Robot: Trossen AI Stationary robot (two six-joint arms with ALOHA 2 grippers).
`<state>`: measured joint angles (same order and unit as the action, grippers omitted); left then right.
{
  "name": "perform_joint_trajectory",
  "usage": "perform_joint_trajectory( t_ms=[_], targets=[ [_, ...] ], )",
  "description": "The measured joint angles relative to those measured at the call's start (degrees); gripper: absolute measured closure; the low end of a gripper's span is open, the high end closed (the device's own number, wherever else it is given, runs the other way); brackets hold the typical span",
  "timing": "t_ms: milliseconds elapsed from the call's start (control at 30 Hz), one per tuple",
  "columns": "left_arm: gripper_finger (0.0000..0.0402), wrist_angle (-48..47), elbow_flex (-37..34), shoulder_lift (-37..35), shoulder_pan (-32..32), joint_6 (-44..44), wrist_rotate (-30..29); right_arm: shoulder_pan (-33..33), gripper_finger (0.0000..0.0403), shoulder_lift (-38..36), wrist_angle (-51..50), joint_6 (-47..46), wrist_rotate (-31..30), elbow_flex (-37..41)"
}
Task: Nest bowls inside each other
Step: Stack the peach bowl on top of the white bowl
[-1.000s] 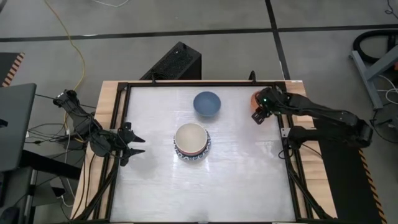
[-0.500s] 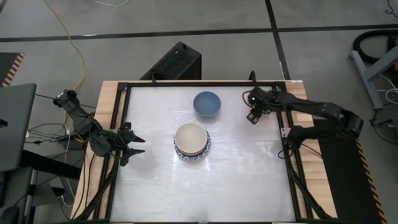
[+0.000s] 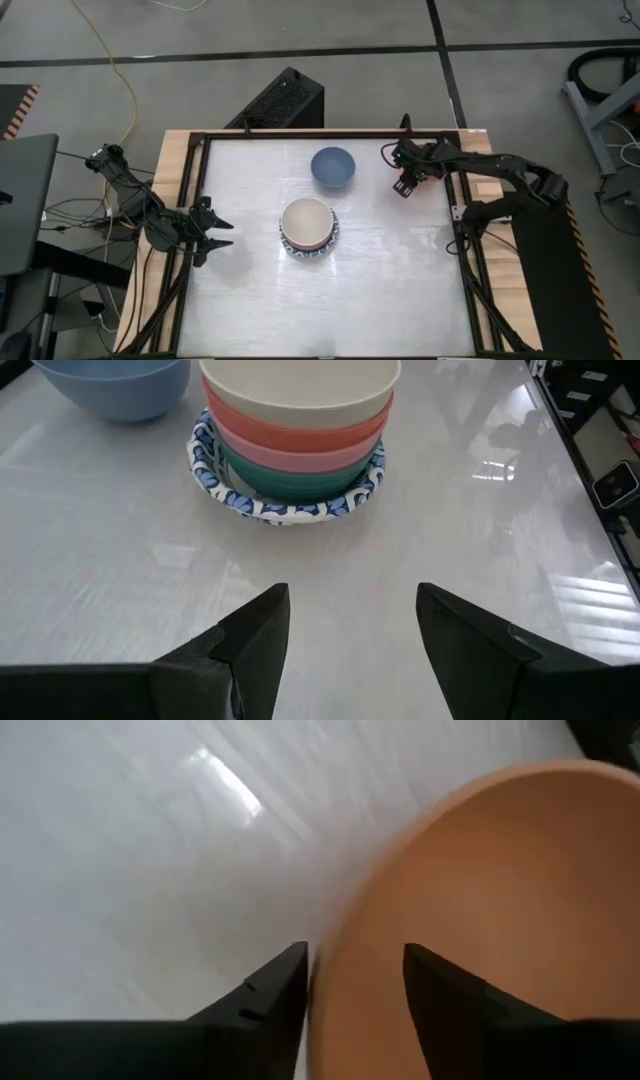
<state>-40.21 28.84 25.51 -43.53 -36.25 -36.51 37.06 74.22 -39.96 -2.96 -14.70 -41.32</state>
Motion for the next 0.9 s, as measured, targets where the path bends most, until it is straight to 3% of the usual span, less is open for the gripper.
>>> perform_joint_trajectory(
  t_ms=[500,900],
  targets=[
    [0.0194,0.0,0.0,-0.02,0.0,0.0,-0.04,0.09,0.0389,2.72,3.78,-3.23,-0.18,0.0],
    [0.0194,-0.02,0.0,-0.01,0.0,0.0,-0.04,-1.32,0.0396,2.66,11.01,-7.39,-0.28,-0.05]
  ],
)
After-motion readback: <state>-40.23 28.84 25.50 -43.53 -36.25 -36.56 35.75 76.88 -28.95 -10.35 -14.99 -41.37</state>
